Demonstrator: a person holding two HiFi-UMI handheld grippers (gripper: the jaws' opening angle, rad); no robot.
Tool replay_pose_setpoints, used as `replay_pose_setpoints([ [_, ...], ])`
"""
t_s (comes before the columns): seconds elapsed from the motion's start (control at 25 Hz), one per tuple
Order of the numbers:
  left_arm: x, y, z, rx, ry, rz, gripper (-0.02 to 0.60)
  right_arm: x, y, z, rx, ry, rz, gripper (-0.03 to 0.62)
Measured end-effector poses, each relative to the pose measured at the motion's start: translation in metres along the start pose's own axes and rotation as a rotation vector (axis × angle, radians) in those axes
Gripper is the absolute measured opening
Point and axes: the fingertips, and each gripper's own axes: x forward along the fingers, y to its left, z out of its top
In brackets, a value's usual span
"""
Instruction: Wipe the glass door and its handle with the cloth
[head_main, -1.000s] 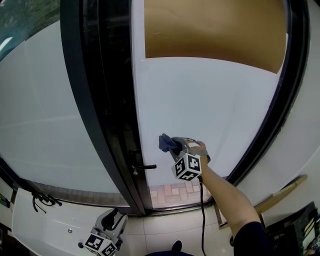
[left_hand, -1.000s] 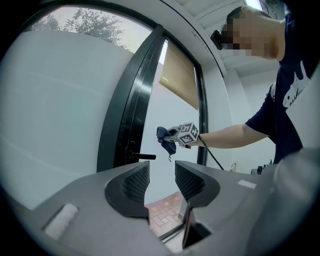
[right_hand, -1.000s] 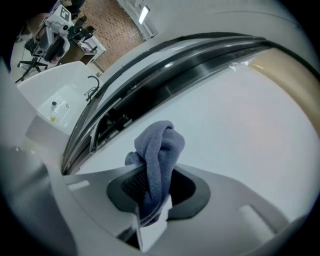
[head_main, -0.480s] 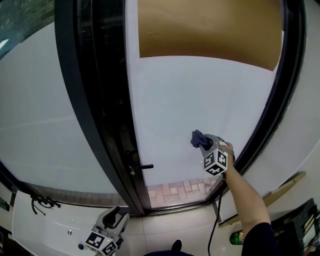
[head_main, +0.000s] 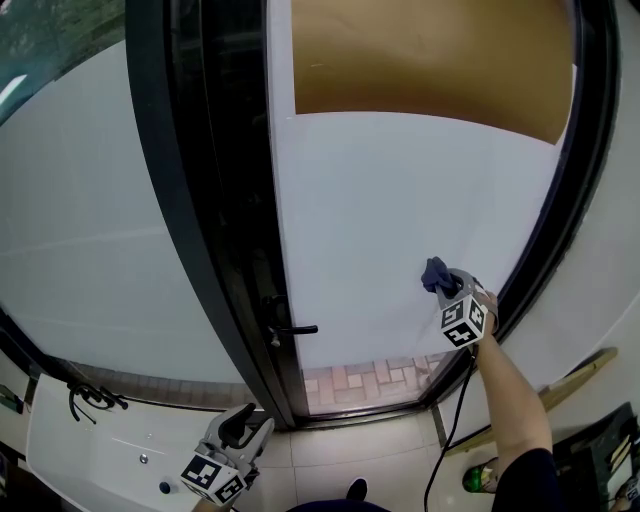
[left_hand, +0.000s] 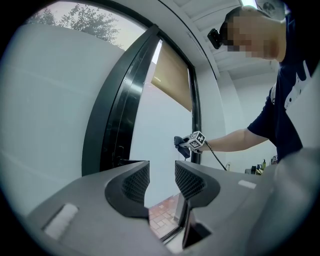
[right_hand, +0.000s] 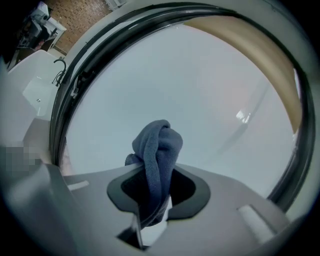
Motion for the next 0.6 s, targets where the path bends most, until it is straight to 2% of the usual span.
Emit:
replay_pose_setpoints([
  [0.16,0.001,-0.002,0.001,0.003,-0.004,-0.005,0.155,-0.008,0.006,0.020,0.002,-0.049,0.008,0.086],
  [0.28,-0.001,-0.002,0.001,0.005,-0.010,-0.001,0.155,-0.016,0.017,0.051,0.022,-0.118,0.029,0.086],
  [0.44,-0.002,0.000,-0.001,0.000,-0.030,0.000,0.155,-0.030,0.043,0.109,0.037,-0.230,0.084,0.086],
  [0.6,-0.004,-0.001,0.007,0.007,-0.031,0.016,0.155,-0.045,0.084,0.177,0.029,-0.358,0.172,0.086],
])
